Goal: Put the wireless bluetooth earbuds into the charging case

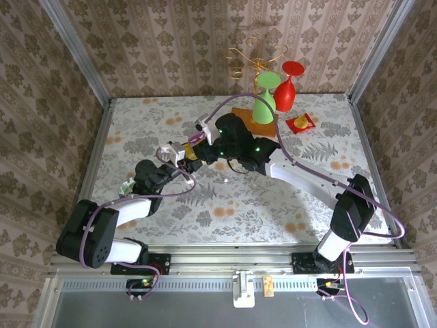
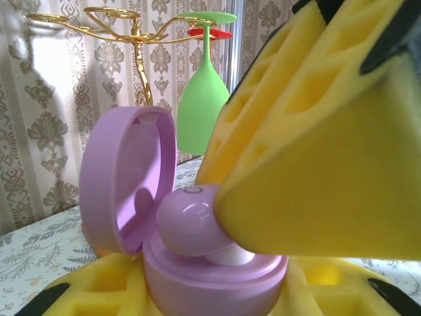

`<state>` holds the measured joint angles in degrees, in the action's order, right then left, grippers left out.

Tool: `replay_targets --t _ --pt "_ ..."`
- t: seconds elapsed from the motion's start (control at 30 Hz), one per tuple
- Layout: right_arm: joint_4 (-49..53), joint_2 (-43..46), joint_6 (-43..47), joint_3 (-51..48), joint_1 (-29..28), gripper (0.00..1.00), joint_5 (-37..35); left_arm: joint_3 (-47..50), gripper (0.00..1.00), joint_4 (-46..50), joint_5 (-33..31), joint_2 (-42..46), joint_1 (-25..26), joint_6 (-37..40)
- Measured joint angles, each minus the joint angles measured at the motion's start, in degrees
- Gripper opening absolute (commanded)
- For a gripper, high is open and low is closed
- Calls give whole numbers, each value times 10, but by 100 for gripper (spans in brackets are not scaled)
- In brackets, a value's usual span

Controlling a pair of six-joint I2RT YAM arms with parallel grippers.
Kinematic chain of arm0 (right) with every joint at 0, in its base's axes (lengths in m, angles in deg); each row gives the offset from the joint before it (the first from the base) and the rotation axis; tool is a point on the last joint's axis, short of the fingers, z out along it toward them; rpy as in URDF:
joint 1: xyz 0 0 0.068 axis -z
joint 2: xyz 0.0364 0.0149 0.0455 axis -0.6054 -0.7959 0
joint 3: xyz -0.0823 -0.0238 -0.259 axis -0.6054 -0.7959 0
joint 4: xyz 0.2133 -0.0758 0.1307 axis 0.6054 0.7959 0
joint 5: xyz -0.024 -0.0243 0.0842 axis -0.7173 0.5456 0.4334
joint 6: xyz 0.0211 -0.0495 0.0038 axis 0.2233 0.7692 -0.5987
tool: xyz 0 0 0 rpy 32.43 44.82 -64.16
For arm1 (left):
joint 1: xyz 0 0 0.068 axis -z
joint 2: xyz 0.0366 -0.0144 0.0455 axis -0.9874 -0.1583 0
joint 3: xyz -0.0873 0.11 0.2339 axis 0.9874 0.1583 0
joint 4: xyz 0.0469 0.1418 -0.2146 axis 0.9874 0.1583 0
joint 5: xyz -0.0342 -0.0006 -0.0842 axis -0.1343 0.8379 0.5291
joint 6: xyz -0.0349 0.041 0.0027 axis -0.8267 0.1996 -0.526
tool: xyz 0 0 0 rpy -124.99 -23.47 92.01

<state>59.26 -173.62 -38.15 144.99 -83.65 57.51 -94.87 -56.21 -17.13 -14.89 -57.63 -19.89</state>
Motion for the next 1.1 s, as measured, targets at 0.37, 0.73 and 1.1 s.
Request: replay_targets --t 0.37,0.73,1.1 --pt "-5 0 -16 -10 -8 34 -47 0 30 9 -10 0 0 0" --pt "-16 60 -24 -51 -7 52 -56 0 30 7 -6 0 0 5" --pt "48 64 -58 35 24 56 -45 -4 30 -5 85 -31 0 17"
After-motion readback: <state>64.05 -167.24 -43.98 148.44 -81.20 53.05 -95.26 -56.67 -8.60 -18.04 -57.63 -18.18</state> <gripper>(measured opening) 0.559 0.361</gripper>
